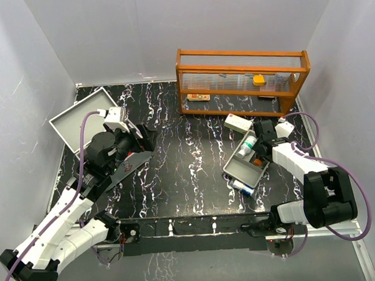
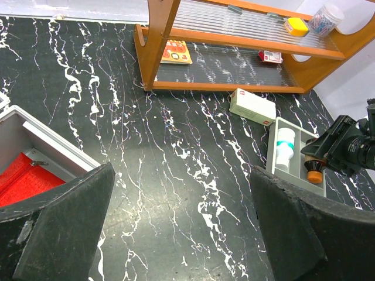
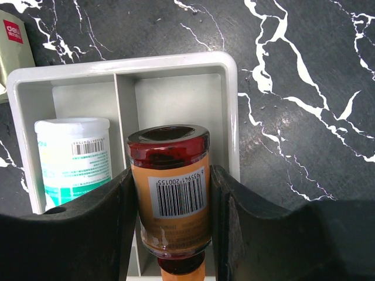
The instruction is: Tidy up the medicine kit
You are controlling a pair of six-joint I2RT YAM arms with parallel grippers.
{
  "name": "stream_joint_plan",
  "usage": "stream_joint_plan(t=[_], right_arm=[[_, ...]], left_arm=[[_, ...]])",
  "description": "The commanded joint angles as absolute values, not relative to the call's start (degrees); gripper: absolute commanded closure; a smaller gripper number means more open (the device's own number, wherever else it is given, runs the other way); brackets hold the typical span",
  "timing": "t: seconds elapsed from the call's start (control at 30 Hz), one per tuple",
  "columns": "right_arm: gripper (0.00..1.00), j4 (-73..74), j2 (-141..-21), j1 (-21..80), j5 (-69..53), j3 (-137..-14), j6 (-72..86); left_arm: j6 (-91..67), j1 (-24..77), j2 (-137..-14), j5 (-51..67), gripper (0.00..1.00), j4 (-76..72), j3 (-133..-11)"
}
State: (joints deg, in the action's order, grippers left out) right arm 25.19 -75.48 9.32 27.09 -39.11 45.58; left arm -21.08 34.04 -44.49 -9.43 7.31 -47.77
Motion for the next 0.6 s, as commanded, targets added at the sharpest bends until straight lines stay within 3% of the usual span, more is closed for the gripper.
stream_joint_plan(t=[0.0,0.17,0.4,0.57], right_arm=[[0.62,22.44,-74.80,9.14,29.73,-39.28,46.67],[0.58,22.78,-75.15,9.14,29.16,-39.45,46.39],[0.43,24.95,-73.92,9.14,28.89,-41.57,44.84],[0.41,28.00,-72.45,9.14,29.23,-43.59,43.17]], left_arm=[[-21.36,34.28,-44.34,-8.89,0.01,6.00,-47.47],[-21.36,34.28,-44.64,-8.83,0.01,5.65,-47.62],[-20.67,34.28,-44.87,-8.72,0.01,5.83,-47.98],[-20.48,34.28,-45.13,-8.36,0.01,5.81,-48.01]])
